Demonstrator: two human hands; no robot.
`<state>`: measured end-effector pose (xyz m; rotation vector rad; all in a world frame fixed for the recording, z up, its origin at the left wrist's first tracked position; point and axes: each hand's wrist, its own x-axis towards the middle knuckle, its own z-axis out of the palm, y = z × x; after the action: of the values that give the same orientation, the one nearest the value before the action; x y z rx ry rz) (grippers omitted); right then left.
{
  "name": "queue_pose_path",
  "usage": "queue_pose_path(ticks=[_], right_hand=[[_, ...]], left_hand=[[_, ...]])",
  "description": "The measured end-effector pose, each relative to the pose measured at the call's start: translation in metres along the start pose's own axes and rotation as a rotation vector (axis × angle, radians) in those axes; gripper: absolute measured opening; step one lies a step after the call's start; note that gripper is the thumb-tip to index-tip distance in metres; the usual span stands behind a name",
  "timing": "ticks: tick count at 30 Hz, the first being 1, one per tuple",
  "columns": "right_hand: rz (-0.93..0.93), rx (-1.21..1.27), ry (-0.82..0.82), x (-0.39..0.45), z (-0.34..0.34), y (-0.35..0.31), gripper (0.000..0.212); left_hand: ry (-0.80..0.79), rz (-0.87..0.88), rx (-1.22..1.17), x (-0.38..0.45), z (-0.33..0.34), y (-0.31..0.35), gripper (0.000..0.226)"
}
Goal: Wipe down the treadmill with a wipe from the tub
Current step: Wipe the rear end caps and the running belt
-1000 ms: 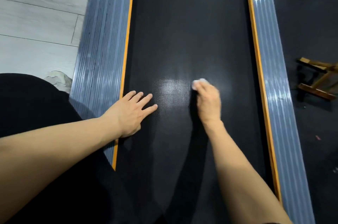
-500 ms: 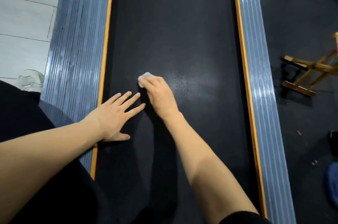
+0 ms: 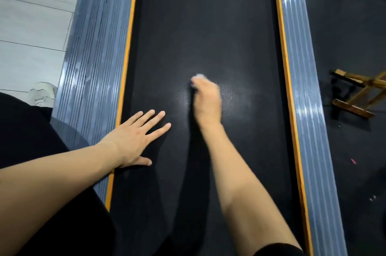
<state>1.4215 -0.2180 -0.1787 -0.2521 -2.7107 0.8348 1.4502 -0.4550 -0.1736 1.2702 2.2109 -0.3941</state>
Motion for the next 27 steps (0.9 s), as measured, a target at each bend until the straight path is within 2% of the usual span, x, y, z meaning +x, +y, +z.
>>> queue_pose_path(ticks=[3,6,7,8,11,13,14,15,17,18,19,23,25,27], right_hand=[[-0.396,0.028,-0.246,-0.010,0.050,-0.066,0.022],[-0.528,-0.029,-0.301,-0.001,0.039,-0.053,0.030],[-0.492,-0.046,-0.292,0.004,0.024,-0.039,0.030],[-0.367,-0.077,-0.283,0.006,0.002,-0.024,0.031],[0.038,-0.403,-0.122,0.008,-0.064,0.071,0.029],[0.396,-0.388,0.088,-0.004,-0.098,0.131,0.029],[0.485,-0.414,0.167,-0.006,-0.107,0.147,0.032],[0.539,-0.438,0.182,-0.007,-0.109,0.149,0.033],[0.597,-0.331,0.131,0.000,-0.086,0.117,0.033],[0.555,-0.240,0.064,0.006,-0.067,0.089,0.033],[0.437,-0.178,-0.005,0.010,-0.041,0.056,0.033],[-0.199,0.048,-0.402,-0.002,0.058,-0.070,0.037],[-0.440,0.018,-0.452,-0.007,0.068,-0.087,0.035],[-0.496,-0.007,-0.375,0.000,0.056,-0.065,0.032]], left_hand=[[-0.006,-0.006,0.001,0.001,0.000,0.002,0.107],[0.009,-0.008,-0.006,0.000,-0.001,0.002,0.108],[0.015,-0.007,-0.004,0.000,-0.001,0.002,0.109],[0.016,-0.004,-0.006,0.000,-0.001,0.002,0.110],[0.009,0.000,-0.019,0.001,0.000,0.002,0.109],[0.007,0.002,-0.024,0.001,0.001,0.001,0.109],[0.007,0.003,-0.027,0.002,0.001,0.000,0.109],[0.003,0.005,-0.031,0.001,0.001,0.000,0.109],[0.004,0.004,-0.044,0.001,0.001,0.001,0.109],[0.007,0.000,-0.047,0.001,0.000,0.001,0.109],[0.005,-0.004,-0.043,0.001,0.000,0.001,0.109],[-0.023,-0.021,-0.035,0.002,-0.005,0.005,0.104],[-0.045,-0.028,-0.044,0.002,-0.007,0.006,0.100],[-0.024,-0.026,-0.062,0.000,-0.007,0.005,0.104]])
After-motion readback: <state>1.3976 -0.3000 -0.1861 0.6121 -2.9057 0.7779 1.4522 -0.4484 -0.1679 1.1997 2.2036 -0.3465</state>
